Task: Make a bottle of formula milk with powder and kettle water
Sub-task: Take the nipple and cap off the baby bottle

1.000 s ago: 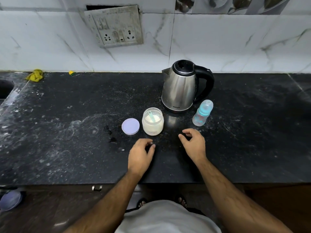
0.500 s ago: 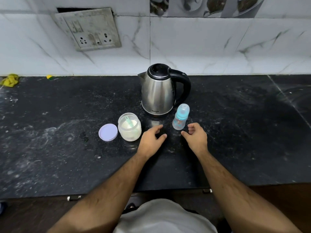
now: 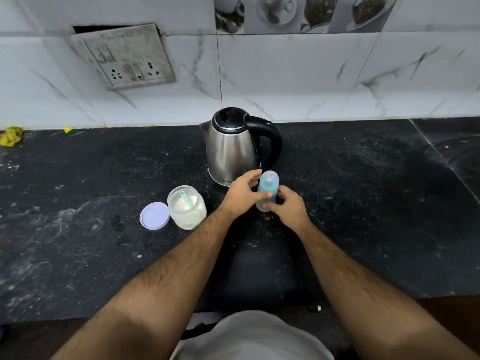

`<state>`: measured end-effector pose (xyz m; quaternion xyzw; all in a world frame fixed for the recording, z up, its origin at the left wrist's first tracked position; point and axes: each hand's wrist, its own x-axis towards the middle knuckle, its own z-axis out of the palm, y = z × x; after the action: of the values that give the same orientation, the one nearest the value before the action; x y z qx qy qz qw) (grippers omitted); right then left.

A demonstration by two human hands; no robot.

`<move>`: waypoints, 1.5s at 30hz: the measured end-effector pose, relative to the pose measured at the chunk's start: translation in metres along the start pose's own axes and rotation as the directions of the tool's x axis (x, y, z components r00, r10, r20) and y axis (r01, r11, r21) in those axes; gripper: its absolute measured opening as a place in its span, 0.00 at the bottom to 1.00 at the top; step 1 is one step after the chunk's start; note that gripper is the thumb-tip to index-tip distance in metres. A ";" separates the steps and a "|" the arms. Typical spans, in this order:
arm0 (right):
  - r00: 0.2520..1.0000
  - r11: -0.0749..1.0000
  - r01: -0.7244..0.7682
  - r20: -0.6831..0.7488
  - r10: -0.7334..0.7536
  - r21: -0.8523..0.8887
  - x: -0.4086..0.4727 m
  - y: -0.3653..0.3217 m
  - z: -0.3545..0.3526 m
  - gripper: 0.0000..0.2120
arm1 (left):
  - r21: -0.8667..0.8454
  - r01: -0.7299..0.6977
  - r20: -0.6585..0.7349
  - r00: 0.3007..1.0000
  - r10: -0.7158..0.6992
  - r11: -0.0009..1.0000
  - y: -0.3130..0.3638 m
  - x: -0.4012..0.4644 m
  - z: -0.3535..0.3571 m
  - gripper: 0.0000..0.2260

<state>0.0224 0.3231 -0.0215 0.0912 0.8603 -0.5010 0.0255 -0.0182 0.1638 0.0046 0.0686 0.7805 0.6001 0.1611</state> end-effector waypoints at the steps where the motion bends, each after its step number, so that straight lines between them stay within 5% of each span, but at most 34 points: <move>1: 1.000 1.000 0.000 0.011 0.000 0.008 -0.003 -0.001 -0.001 0.21 | -0.008 -0.007 0.012 1.000 0.007 1.000 0.002 0.000 0.000 0.35; 13: 0.992 0.939 -0.062 0.125 0.020 0.340 -0.044 -0.015 0.015 0.19 | -0.151 -0.018 0.129 0.991 0.038 0.988 0.015 -0.021 -0.023 0.18; 21: 0.999 0.954 -0.026 0.051 0.011 0.298 -0.074 -0.023 0.038 0.17 | -0.215 -0.008 0.131 0.991 0.037 0.977 0.003 -0.043 -0.034 0.18; 28: 0.988 0.984 0.010 -0.156 0.017 0.176 -0.086 -0.030 0.055 0.18 | -0.249 -0.056 -0.015 0.998 0.054 0.967 -0.003 -0.054 -0.028 0.17; 45: 0.992 0.998 -0.034 -0.118 0.040 0.060 -0.083 -0.002 0.016 0.22 | -0.328 -0.083 -0.203 0.979 0.015 0.941 0.017 -0.055 0.002 0.15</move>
<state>0.1025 0.2980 -0.0166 0.1374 0.8436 -0.5187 -0.0191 0.0322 0.1541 0.0301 0.0000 0.6773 0.7317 0.0772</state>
